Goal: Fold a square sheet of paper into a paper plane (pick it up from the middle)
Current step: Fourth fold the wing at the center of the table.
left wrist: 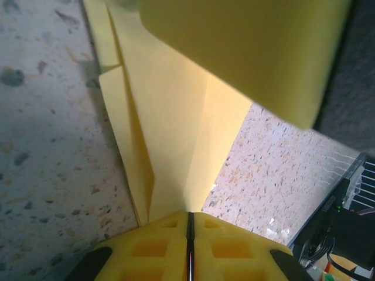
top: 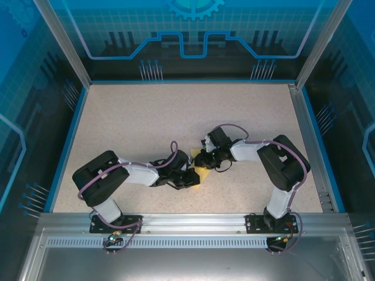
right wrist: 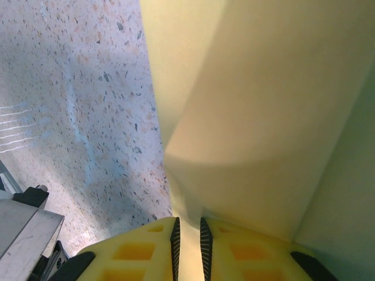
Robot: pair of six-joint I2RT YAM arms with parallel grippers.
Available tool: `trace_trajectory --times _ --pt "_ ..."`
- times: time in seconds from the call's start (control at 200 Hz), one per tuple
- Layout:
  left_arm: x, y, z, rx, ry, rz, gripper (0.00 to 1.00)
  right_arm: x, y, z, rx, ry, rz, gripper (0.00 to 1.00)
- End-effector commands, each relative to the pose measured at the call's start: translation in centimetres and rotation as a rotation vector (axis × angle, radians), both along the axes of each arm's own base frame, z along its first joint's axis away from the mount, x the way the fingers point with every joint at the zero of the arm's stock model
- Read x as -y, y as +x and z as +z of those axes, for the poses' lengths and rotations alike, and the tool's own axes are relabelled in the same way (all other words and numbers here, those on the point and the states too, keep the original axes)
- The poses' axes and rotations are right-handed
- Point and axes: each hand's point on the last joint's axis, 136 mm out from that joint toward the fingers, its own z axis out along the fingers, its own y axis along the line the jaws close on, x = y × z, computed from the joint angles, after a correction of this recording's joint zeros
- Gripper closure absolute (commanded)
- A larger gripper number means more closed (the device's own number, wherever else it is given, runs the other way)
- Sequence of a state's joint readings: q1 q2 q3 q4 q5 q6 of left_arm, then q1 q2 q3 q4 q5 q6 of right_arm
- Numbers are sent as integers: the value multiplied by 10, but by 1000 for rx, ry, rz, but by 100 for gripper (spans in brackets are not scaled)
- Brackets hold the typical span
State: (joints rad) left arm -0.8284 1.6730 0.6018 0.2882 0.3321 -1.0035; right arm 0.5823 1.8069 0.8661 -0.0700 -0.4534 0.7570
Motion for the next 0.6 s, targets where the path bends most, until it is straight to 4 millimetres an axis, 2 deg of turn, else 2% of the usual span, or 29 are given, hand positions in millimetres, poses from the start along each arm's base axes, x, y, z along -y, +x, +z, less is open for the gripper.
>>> trace_trajectory --times 0.0,0.19,0.375,0.595 --pt "-12 -38 -19 -152 32 -50 88 15 -19 -35 -65 -119 6 79" --pt "-10 -46 -21 -195 -9 -53 88 16 -19 -36 -66 -122 5 79" --pt "-17 -55 -25 -230 6 -46 88 17 -19 -36 -67 -124 3 79" --pt "-15 -55 -6 -209 -18 -59 86 16 -20 -35 -67 -115 7 79"
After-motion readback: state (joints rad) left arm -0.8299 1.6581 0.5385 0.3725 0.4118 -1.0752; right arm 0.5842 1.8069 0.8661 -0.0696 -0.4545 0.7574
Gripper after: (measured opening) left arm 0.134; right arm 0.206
